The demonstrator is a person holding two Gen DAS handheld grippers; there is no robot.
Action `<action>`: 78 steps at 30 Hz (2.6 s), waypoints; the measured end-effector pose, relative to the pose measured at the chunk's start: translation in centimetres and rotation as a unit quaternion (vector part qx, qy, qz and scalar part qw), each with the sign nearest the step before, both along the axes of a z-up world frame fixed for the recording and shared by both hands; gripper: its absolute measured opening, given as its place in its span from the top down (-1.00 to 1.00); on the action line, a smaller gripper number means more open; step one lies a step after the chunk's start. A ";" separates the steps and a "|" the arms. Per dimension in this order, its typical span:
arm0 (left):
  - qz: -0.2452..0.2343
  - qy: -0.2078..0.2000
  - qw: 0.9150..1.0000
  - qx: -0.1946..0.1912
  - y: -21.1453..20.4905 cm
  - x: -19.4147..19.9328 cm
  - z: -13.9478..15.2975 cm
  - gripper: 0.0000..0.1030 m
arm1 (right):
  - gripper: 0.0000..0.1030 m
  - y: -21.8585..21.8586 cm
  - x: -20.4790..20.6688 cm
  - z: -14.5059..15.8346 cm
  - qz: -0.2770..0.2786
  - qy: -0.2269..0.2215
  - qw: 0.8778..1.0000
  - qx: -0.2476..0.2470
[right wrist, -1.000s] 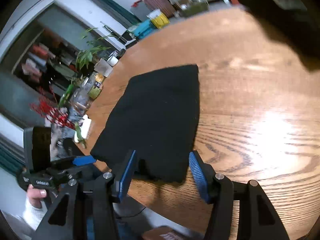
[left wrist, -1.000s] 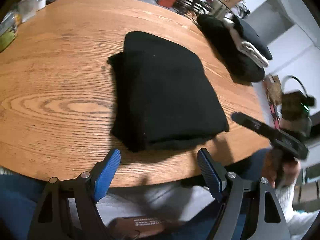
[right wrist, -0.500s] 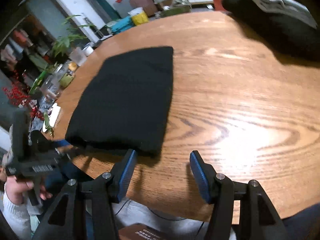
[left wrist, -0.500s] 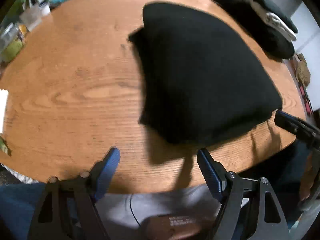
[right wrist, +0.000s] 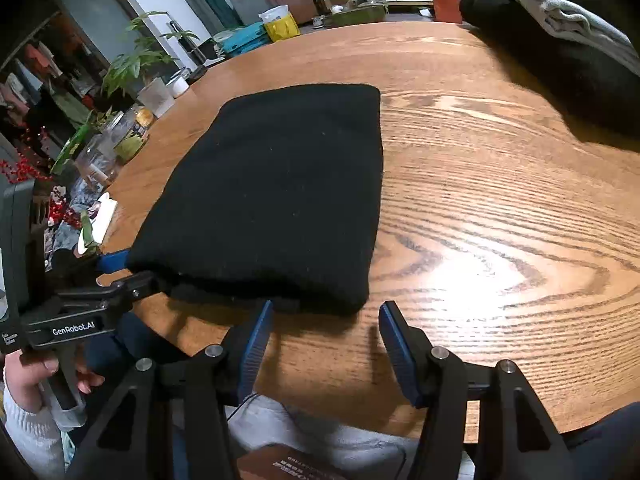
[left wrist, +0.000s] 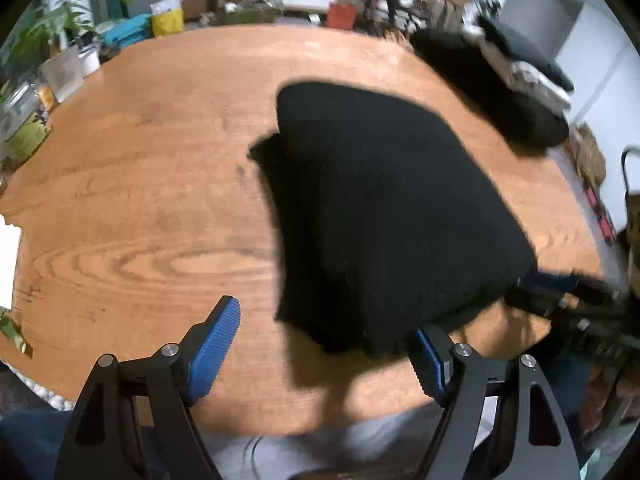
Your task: Fold clothes
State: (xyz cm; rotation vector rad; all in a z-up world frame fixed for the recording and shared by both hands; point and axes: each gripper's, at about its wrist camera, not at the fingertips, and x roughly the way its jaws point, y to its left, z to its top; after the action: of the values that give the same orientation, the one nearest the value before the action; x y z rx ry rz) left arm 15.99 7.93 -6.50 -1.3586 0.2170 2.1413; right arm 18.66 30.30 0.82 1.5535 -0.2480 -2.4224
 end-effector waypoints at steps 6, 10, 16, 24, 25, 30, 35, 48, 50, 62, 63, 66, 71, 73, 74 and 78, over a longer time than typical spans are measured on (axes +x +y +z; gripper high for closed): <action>0.022 -0.001 1.000 0.018 -0.3 -0.6 -0.7 0.22 | 0.23 -0.6 -1.1 -0.2 -0.008 0.006 1.000 0.010; 0.026 -0.008 0.999 0.029 -0.3 -0.8 -2.1 0.37 | 0.86 -1.8 -1.2 -0.7 0.013 0.017 0.998 0.055; 0.039 -0.034 0.996 0.073 -1.6 -1.1 -2.7 0.27 | 0.78 -1.0 -1.1 -1.1 0.024 -0.008 0.998 0.049; 0.038 -0.029 0.992 0.118 -3.9 -0.1 -1.9 -0.14 | -0.51 1.5 -2.7 7.3 0.096 0.018 0.995 -0.039; 0.039 -0.015 0.992 0.119 -3.9 0.1 -1.7 -0.14 | -0.51 0.5 -4.7 7.7 0.110 0.001 0.994 -0.026; 0.014 0.117 0.990 0.075 -2.1 1.9 -0.1 -0.14 | -0.44 -4.7 -14.8 9.7 0.180 -0.088 0.979 0.045; -0.063 0.236 0.970 -0.013 0.8 5.5 0.0 -0.14 | 0.00 -12.8 -21.7 7.9 0.269 -0.178 0.936 0.141; -0.126 0.249 0.959 -0.040 2.9 4.7 -1.6 -0.10 | 0.20 -23.6 -25.4 0.3 0.356 -0.241 0.846 0.317; -0.131 0.250 0.958 -0.045 3.1 4.6 -1.5 -0.10 | 0.19 -23.8 -25.3 -0.5 0.359 -0.242 0.839 0.331; -0.180 0.255 0.944 -0.107 4.5 5.5 -1.7 0.35 | 0.57 -22.7 -23.3 -1.6 0.375 -0.230 0.830 0.344; -0.172 0.249 0.947 -0.109 4.5 5.3 -1.7 0.68 | 0.66 -22.6 -23.3 -1.2 0.375 -0.221 0.834 0.340; -0.138 0.228 0.961 -0.077 3.2 4.4 -1.1 0.83 | 0.93 -22.2 -23.6 0.9 0.368 -0.196 0.854 0.311; -0.059 0.200 0.978 0.028 -0.2 3.3 0.3 0.85 | 0.95 -20.3 -24.8 3.1 0.330 -0.176 0.892 0.254; -0.021 0.157 0.984 0.085 -2.0 2.8 -0.6 0.86 | 0.99 -19.7 -26.3 3.2 0.298 -0.170 0.913 0.220; -0.010 0.143 0.984 0.101 -2.6 2.9 -1.3 0.86 | 0.99 -19.5 -27.1 3.1 0.279 -0.165 0.923 0.209; 0.009 0.123 0.977 0.173 -4.5 2.8 -1.2 0.82 | 0.97 -18.4 -28.6 3.0 0.247 -0.168 0.941 0.159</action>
State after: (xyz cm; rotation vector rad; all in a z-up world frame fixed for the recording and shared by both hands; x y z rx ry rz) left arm 18.77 3.47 -7.71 -0.9031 -0.0715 2.2321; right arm -9.99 11.92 3.80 1.8840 0.4499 -1.8633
